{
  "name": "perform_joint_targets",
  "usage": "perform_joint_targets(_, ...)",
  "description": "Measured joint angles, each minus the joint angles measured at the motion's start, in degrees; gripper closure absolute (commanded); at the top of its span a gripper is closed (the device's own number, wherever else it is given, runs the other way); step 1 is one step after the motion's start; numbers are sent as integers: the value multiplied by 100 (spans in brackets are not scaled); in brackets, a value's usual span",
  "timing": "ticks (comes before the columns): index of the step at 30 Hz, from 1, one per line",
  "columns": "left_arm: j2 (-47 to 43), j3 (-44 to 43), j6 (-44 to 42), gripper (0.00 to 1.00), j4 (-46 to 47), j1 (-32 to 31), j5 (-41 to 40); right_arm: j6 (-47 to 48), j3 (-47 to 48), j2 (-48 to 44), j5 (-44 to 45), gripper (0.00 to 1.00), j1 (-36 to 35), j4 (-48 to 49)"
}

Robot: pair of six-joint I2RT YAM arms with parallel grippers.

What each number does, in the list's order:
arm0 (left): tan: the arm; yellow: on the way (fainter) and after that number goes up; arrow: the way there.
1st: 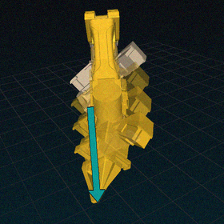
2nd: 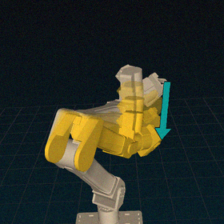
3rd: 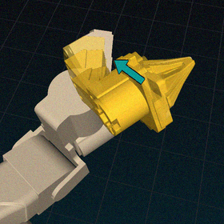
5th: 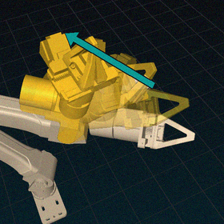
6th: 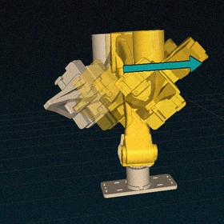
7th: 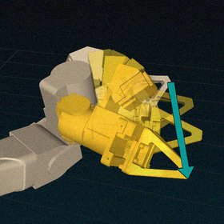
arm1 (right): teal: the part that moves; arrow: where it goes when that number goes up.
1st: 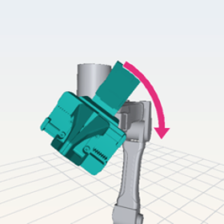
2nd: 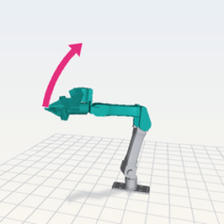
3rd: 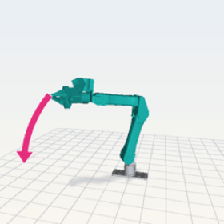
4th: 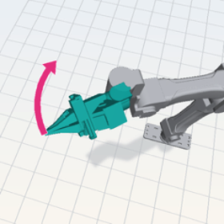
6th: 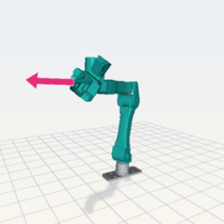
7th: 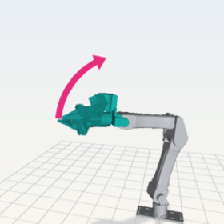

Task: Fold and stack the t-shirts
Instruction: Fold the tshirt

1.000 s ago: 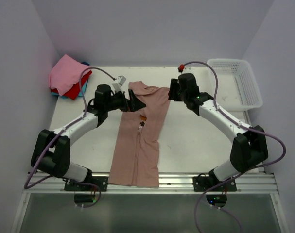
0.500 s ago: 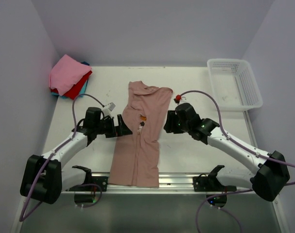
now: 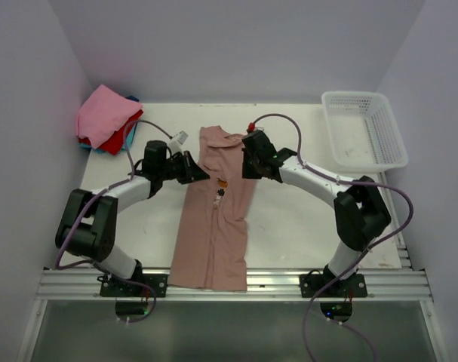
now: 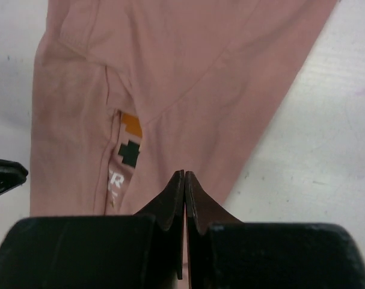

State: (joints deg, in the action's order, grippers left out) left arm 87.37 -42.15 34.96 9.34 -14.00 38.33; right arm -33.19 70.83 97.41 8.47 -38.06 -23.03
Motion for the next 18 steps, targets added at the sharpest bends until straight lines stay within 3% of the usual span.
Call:
perform_joint_targets(8, 1790, -1412, 682, 100, 1458, 0, 632, 63, 857, 1115, 210, 100, 518, -37)
perform_joint_targets(14, 3311, -2354, 1060, 100, 1733, 0, 835, 109, 1261, 1670, 251, 100, 723, -146)
perform_joint_targets(18, 3834, -2603, 1158, 100, 1698, 0, 883, 114, 1447, 1908, 238, 100, 750, -181)
